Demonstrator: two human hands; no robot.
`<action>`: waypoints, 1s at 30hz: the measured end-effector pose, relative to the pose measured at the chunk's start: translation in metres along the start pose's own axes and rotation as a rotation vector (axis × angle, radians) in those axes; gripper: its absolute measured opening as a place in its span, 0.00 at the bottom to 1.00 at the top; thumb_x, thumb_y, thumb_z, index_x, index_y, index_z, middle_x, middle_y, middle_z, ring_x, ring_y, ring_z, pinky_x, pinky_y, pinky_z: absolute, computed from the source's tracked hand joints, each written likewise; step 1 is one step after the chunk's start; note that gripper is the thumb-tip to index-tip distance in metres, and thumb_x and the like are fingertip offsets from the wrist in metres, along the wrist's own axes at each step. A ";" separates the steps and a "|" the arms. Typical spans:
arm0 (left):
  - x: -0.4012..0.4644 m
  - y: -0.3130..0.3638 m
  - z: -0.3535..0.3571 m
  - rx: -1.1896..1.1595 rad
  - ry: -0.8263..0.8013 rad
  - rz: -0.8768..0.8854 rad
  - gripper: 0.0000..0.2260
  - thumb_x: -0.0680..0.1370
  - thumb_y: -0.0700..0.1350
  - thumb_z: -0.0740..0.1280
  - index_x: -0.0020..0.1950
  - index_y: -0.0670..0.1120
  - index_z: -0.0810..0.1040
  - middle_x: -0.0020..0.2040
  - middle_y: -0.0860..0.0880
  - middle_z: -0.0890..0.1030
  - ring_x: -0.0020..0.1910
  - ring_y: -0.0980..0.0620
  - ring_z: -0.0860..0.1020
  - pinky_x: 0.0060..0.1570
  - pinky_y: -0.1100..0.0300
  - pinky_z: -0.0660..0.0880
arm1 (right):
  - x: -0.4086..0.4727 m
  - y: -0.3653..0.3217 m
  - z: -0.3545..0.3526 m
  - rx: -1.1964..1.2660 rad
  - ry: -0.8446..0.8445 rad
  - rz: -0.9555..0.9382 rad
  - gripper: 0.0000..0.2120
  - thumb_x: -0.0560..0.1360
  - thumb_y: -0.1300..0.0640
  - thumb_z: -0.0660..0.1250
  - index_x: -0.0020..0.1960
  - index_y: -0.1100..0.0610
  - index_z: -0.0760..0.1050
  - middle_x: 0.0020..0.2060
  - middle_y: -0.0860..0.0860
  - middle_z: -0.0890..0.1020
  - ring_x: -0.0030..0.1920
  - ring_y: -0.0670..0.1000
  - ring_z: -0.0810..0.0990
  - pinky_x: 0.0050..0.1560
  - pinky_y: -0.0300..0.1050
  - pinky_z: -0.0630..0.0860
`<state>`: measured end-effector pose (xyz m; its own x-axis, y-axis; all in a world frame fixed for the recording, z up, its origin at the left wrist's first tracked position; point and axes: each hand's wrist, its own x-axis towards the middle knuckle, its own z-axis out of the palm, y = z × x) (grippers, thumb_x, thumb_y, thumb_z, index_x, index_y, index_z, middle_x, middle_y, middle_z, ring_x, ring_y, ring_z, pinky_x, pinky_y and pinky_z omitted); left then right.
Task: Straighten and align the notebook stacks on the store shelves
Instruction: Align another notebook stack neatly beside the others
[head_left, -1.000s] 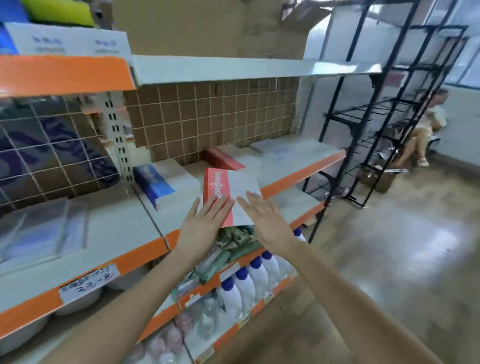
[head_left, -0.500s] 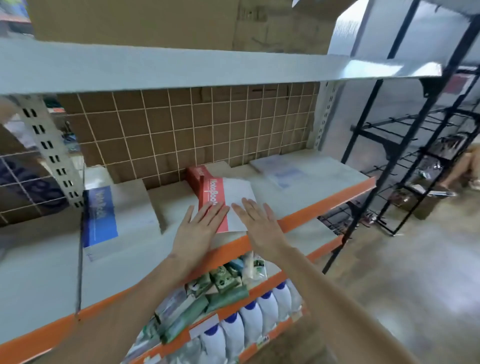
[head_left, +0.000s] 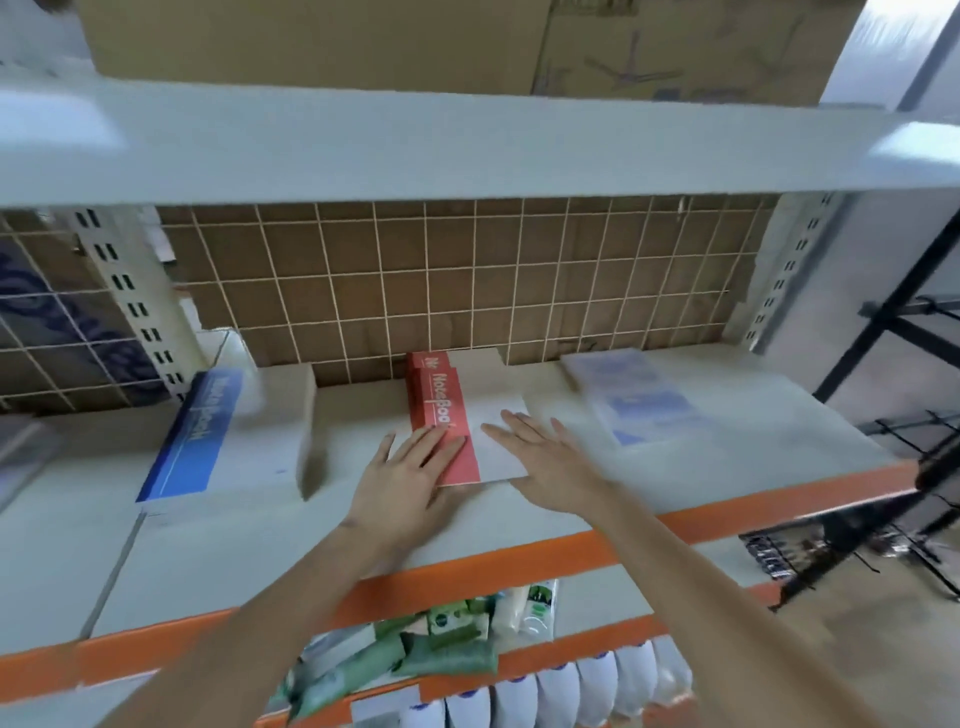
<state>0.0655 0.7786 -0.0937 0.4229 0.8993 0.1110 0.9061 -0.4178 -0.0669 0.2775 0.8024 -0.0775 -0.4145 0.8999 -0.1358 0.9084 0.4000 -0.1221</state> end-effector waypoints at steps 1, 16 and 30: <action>-0.001 0.001 0.002 -0.004 0.007 -0.025 0.26 0.81 0.58 0.49 0.77 0.54 0.46 0.78 0.52 0.50 0.76 0.54 0.49 0.73 0.52 0.43 | 0.004 0.004 -0.002 0.029 -0.016 -0.025 0.34 0.79 0.50 0.60 0.77 0.45 0.43 0.77 0.48 0.43 0.76 0.46 0.41 0.74 0.53 0.38; -0.008 0.003 -0.012 -0.132 0.011 -0.333 0.30 0.77 0.64 0.54 0.76 0.52 0.59 0.75 0.55 0.61 0.75 0.57 0.54 0.73 0.56 0.45 | 0.010 0.036 0.009 0.451 0.147 -0.027 0.38 0.71 0.43 0.71 0.75 0.48 0.59 0.76 0.49 0.55 0.76 0.45 0.47 0.72 0.44 0.41; 0.007 0.009 -0.013 -0.169 0.033 -0.410 0.25 0.79 0.60 0.55 0.75 0.53 0.61 0.75 0.55 0.62 0.75 0.57 0.55 0.72 0.56 0.45 | 0.012 0.038 -0.003 0.527 0.225 0.024 0.29 0.73 0.50 0.71 0.71 0.52 0.66 0.71 0.47 0.68 0.73 0.46 0.59 0.72 0.45 0.53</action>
<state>0.0771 0.7795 -0.0802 0.0263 0.9917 0.1262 0.9874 -0.0454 0.1515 0.3072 0.8286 -0.0809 -0.3191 0.9457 0.0613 0.7431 0.2898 -0.6032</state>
